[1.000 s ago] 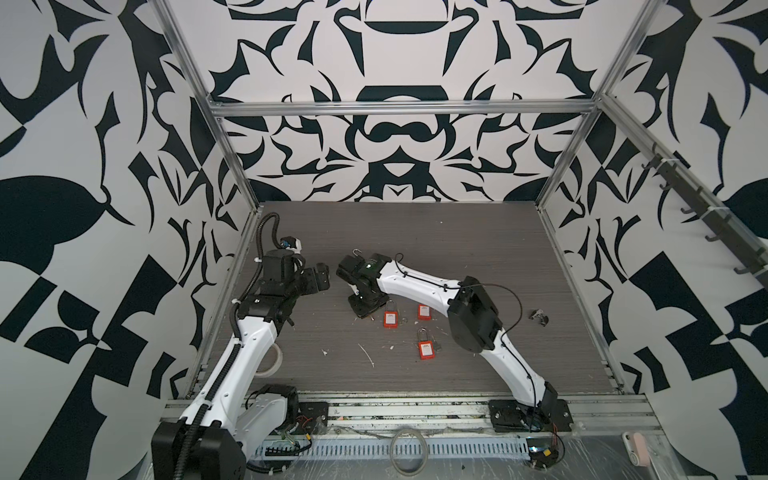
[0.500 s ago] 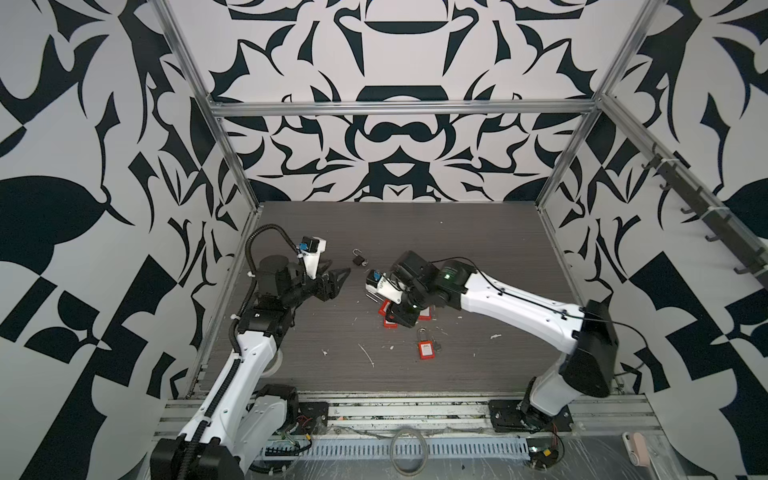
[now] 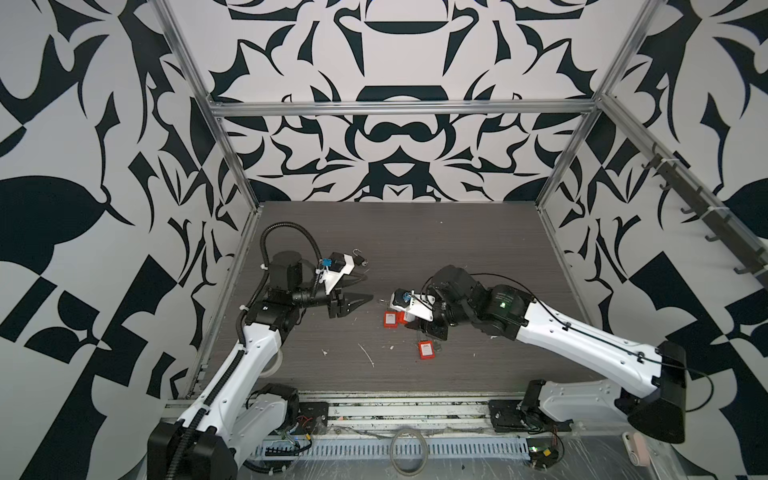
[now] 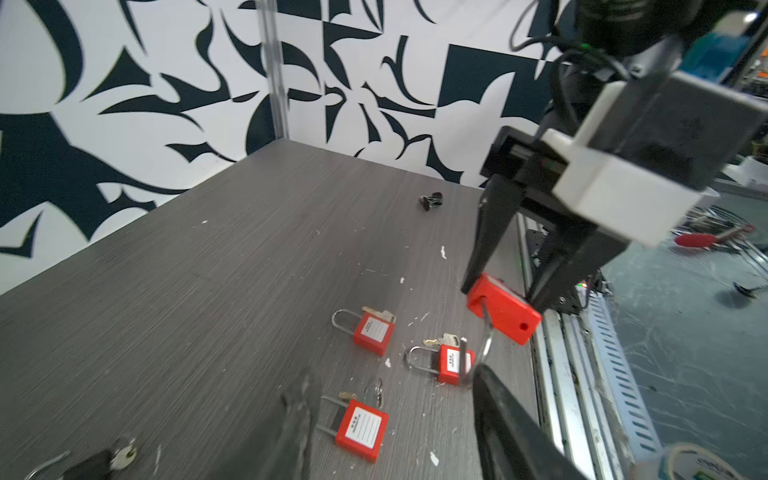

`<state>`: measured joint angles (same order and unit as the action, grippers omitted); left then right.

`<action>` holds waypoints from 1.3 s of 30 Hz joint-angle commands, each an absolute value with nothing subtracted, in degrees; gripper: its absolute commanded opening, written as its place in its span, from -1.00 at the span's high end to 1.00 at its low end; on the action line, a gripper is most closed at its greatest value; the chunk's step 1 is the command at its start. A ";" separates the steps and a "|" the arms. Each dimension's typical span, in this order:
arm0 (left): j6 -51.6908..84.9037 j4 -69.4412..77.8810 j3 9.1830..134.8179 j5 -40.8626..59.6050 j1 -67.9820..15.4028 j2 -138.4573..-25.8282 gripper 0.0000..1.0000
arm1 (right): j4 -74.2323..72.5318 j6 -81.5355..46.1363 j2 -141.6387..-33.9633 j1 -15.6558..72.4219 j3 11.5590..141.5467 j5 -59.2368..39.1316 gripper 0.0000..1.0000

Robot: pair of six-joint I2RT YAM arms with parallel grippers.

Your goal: Lock with the key

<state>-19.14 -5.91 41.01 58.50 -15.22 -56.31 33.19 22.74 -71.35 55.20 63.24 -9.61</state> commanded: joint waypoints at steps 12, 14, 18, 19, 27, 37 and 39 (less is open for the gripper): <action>-31.57 -17.03 44.73 56.69 -21.62 -58.98 0.06 | 33.96 27.19 -72.07 54.93 66.79 -10.02 0.37; -32.60 -17.30 44.91 56.22 -22.35 -59.28 0.14 | 34.03 27.37 -72.07 54.93 67.04 -9.77 0.38; -33.48 -17.82 45.18 56.03 -22.87 -59.59 0.24 | 34.78 27.78 -72.46 54.93 68.10 -9.25 0.38; -33.49 -17.97 45.26 56.07 -22.99 -59.81 0.26 | 34.98 28.02 -72.50 54.93 68.36 -9.06 0.38; -33.94 -19.91 46.55 57.03 -24.03 -60.65 0.63 | 36.51 30.16 -73.27 54.98 70.12 -7.61 0.38; -31.97 -20.30 46.95 57.70 -26.32 -62.03 0.94 | 36.34 33.22 -73.59 54.93 70.82 -2.44 0.30; -31.13 -20.36 47.18 58.37 -26.32 -62.53 1.00 | 35.98 33.92 -73.46 54.93 70.92 -1.61 0.27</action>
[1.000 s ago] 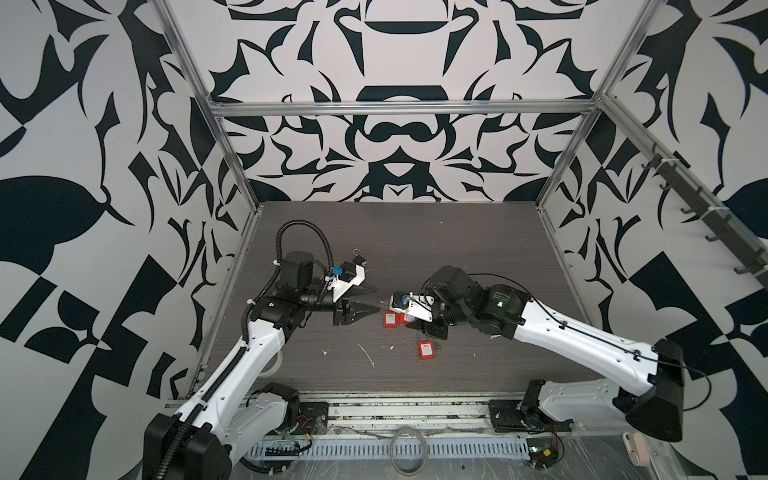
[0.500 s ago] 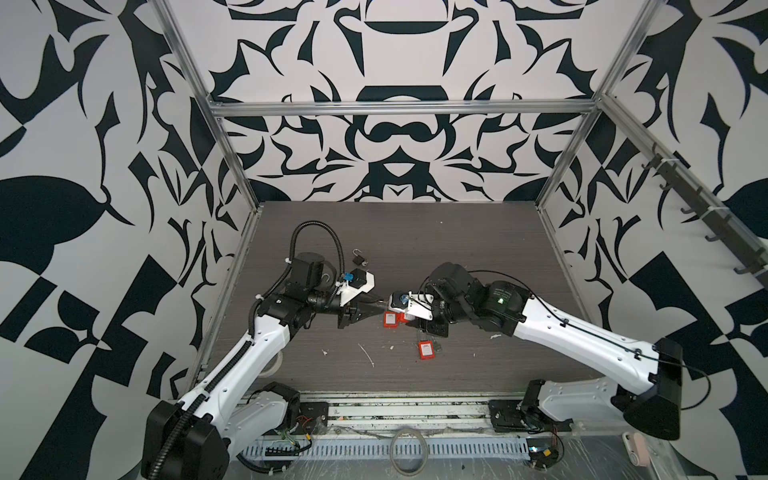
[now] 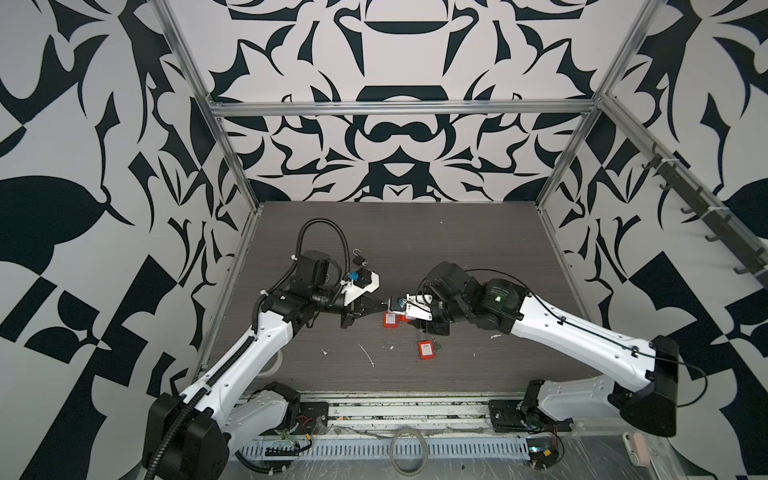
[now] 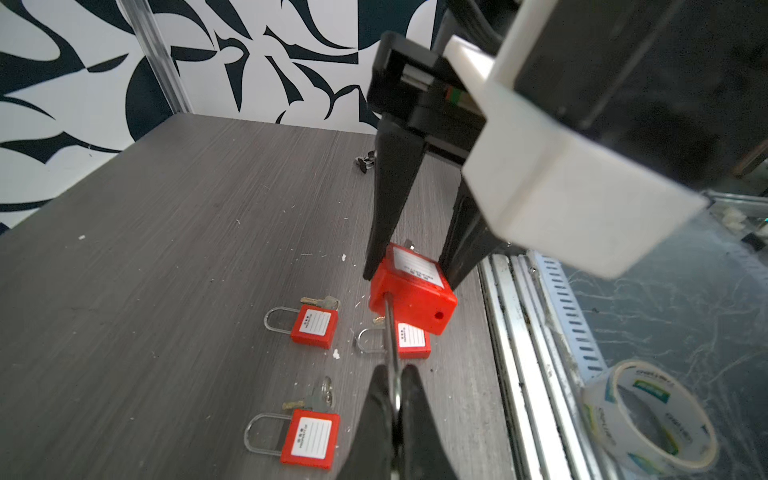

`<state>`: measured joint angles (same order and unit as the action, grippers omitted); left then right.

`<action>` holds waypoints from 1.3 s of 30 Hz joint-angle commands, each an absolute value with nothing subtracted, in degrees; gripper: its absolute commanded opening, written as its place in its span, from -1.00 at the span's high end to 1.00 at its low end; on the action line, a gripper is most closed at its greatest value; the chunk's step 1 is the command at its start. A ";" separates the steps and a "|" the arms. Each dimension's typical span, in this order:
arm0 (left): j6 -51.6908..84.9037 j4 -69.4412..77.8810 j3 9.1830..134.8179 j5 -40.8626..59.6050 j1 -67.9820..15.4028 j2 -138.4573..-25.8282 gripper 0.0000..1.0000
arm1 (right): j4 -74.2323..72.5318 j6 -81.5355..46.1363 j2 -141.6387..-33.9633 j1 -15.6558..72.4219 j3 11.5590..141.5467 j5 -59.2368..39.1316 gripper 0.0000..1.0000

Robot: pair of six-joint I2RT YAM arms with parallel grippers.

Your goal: Lock with the key

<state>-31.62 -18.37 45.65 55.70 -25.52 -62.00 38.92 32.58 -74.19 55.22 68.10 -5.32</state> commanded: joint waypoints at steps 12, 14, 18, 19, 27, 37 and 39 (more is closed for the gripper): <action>-18.34 -4.79 43.02 61.05 -26.43 -62.14 1.00 | 41.01 32.17 -69.36 54.93 70.81 -3.06 -0.97; -18.11 -4.42 42.78 61.26 -26.95 -62.20 1.00 | 43.50 31.26 -68.48 54.93 71.19 -3.77 -0.99; -18.70 -3.69 42.17 61.54 -28.56 -61.84 1.00 | 45.76 30.90 -67.12 54.93 71.01 -3.07 -0.90; -18.70 -2.99 41.92 61.60 -28.87 -61.81 1.00 | 46.11 30.86 -67.22 54.88 71.10 -3.14 -0.84; -17.75 0.44 40.62 61.14 -31.77 -62.04 1.00 | 49.22 30.93 -70.17 54.81 72.95 -5.80 -0.37; -17.49 2.15 39.49 60.48 -33.09 -60.90 1.00 | 51.16 30.67 -70.53 54.76 73.14 -10.42 0.16; -17.49 2.28 39.44 60.48 -33.26 -60.86 1.00 | 51.15 30.63 -70.34 54.83 72.95 -11.22 0.23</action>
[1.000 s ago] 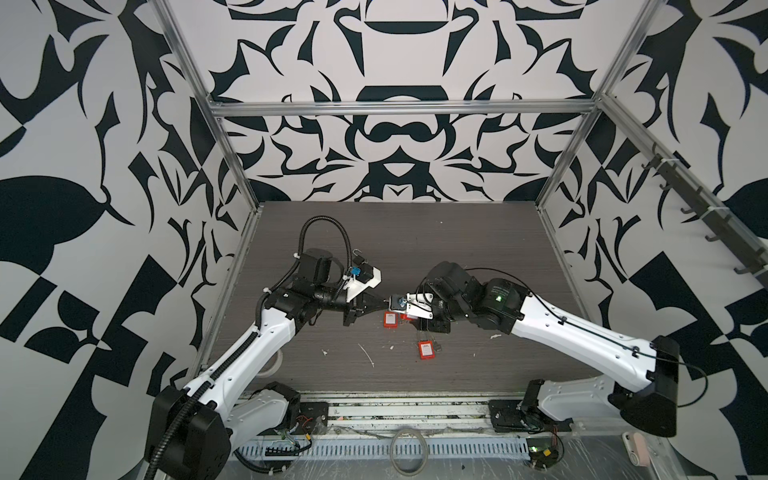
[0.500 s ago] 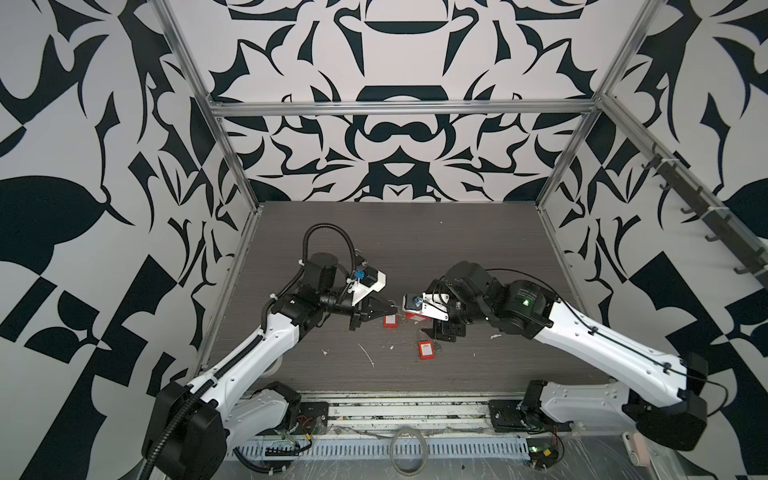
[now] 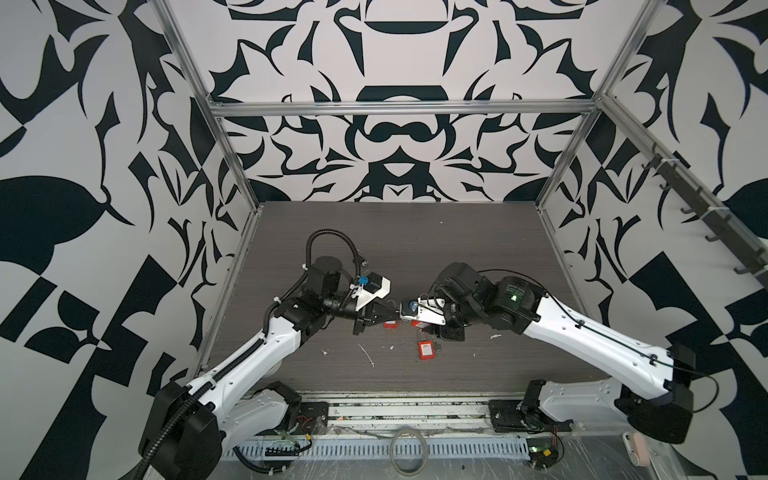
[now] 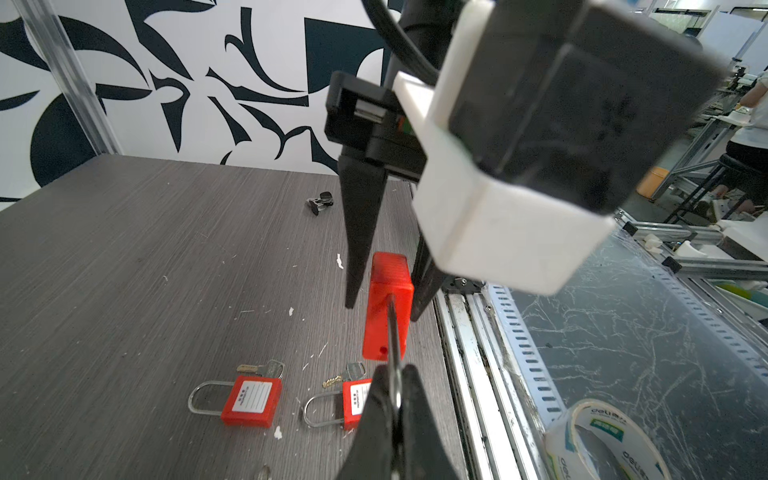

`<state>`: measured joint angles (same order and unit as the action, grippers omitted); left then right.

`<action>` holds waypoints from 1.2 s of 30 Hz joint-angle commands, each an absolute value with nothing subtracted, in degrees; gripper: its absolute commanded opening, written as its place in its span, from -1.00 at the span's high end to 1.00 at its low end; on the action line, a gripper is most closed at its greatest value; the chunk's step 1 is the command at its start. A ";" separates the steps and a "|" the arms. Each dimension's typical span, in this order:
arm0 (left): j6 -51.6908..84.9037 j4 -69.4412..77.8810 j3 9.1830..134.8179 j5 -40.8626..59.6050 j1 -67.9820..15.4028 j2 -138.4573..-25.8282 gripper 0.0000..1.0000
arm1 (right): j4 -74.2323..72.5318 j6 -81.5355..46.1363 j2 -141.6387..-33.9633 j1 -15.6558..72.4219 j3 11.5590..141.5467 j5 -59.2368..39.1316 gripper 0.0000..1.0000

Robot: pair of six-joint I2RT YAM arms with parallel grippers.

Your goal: Lock with the key

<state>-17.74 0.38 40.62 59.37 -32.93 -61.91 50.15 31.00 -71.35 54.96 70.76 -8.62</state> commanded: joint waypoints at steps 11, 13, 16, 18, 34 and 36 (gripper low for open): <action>-18.44 2.86 38.95 58.91 -35.11 -62.21 1.00 | 50.35 29.98 -71.24 54.75 73.76 -15.72 0.42; -19.00 3.03 38.94 58.43 -35.68 -62.48 1.00 | 50.24 29.67 -71.60 54.72 74.04 -17.11 0.44; -19.23 3.87 38.98 57.79 -36.47 -63.13 1.00 | 49.88 29.32 -72.27 54.69 74.40 -19.60 0.51; -19.59 4.69 38.80 57.25 -37.12 -63.33 1.00 | 50.08 29.36 -72.97 54.70 74.96 -20.45 0.53; -21.12 7.74 37.80 56.97 -39.29 -65.16 1.00 | 42.92 28.89 -74.07 53.40 76.02 -25.24 0.55; -20.86 7.87 37.45 56.93 -39.31 -65.15 1.00 | 42.69 28.78 -74.63 53.30 76.61 -25.63 0.56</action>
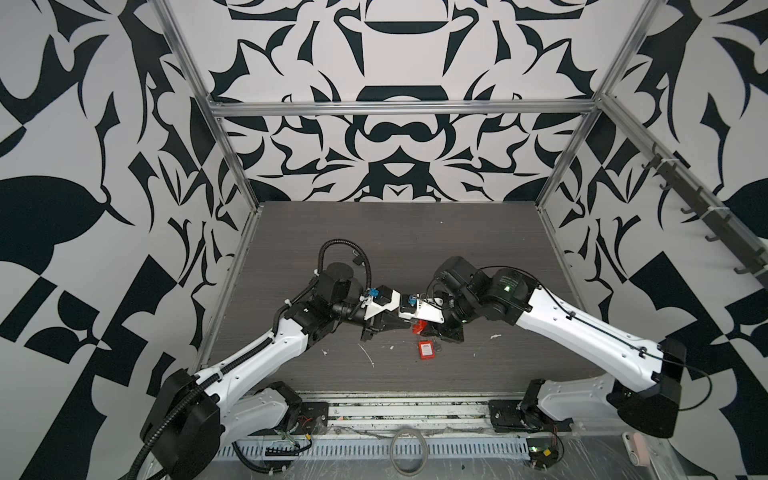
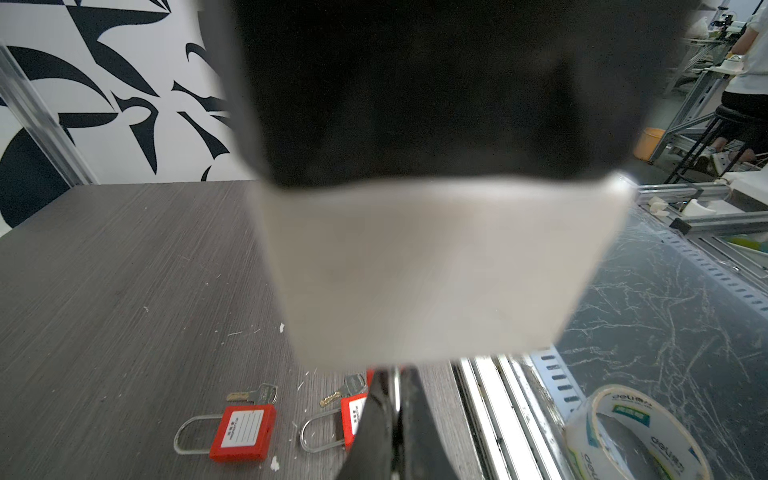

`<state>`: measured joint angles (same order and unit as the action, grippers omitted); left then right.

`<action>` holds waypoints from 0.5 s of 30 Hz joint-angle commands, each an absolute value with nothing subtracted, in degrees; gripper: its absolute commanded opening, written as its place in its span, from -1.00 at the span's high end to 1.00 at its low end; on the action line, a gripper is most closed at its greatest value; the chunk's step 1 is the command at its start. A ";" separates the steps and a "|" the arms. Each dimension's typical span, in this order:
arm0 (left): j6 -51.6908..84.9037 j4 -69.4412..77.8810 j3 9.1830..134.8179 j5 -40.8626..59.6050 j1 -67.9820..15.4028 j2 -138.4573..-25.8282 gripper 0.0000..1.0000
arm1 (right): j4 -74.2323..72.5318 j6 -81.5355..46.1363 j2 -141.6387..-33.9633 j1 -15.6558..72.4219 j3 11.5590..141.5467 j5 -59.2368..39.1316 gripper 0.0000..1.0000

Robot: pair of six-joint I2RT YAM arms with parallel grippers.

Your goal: Lock with the key

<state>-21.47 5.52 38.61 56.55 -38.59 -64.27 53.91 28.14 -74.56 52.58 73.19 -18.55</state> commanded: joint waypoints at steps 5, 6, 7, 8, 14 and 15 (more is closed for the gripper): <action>-18.41 9.82 37.14 58.34 -39.63 -66.91 1.00 | 41.13 29.53 -76.44 53.20 77.87 -24.49 0.57; -18.09 10.54 36.90 58.33 -39.64 -67.33 1.00 | 40.29 29.51 -76.68 53.21 77.87 -24.59 0.57; -18.10 10.63 36.75 58.13 -39.64 -67.45 1.00 | 39.31 29.45 -76.75 53.24 77.77 -24.53 0.57; -18.04 10.82 36.87 57.67 -39.59 -67.42 1.00 | 38.40 29.45 -76.67 53.19 77.53 -24.47 0.56; -14.80 16.10 37.04 60.45 -36.56 -68.98 1.00 | 38.63 28.86 -76.06 53.06 77.93 -21.51 0.36; -14.04 17.36 36.94 60.82 -36.11 -69.16 1.00 | 40.20 28.35 -76.06 52.98 78.53 -21.02 0.28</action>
